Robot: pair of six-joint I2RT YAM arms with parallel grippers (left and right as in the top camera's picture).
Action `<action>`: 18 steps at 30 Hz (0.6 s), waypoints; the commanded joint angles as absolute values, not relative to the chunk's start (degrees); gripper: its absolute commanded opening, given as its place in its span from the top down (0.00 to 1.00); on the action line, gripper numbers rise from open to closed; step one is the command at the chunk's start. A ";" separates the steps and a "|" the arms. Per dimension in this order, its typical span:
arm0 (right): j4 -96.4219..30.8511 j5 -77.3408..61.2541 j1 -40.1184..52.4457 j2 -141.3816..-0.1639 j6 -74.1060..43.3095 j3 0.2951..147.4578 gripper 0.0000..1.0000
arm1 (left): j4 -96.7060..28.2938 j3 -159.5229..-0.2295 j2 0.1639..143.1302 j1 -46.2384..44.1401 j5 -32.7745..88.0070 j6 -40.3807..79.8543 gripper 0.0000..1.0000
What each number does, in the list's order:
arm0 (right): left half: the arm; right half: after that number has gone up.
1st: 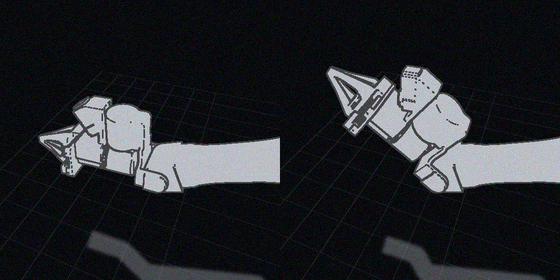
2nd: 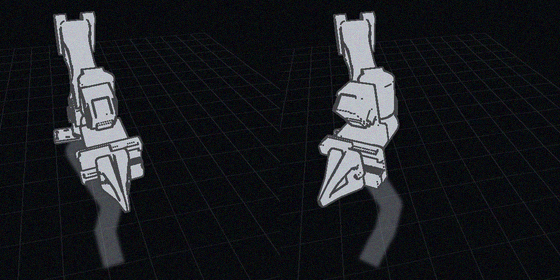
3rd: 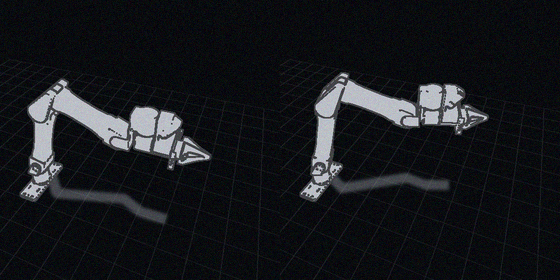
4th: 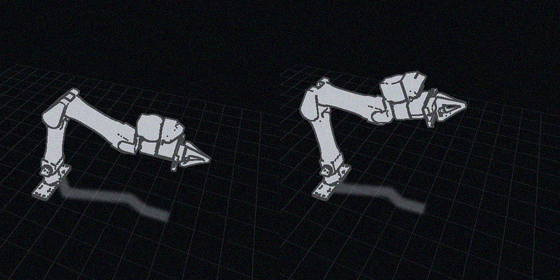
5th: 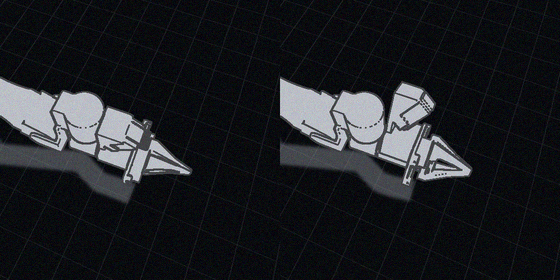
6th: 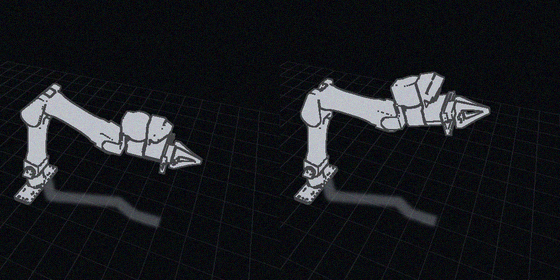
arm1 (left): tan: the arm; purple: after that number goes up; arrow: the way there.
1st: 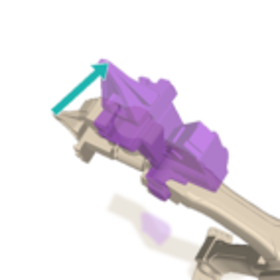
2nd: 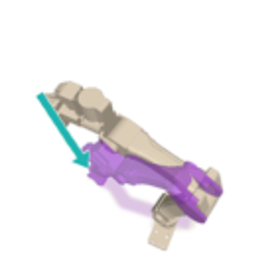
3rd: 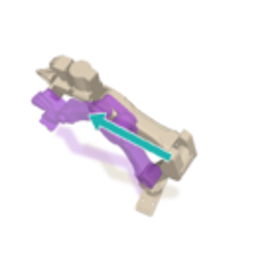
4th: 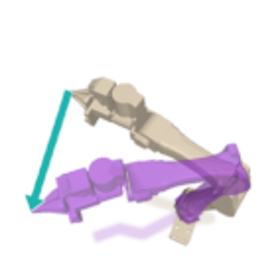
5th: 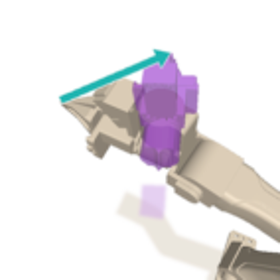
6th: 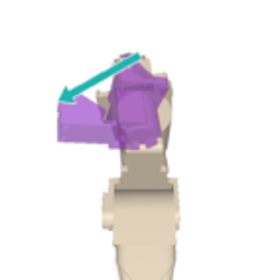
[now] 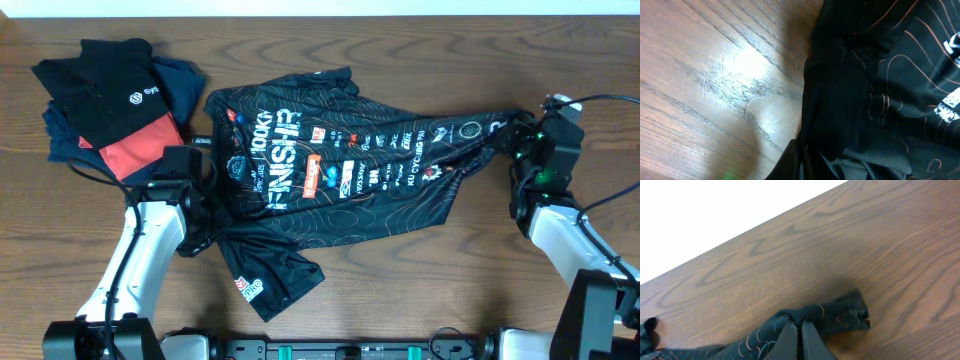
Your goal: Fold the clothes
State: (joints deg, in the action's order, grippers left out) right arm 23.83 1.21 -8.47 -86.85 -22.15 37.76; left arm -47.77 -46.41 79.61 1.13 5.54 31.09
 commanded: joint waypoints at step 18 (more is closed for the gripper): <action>19.25 1.41 -10.00 -88.31 -20.73 40.69 0.60 | -44.64 -46.35 79.42 1.54 4.01 31.03 0.94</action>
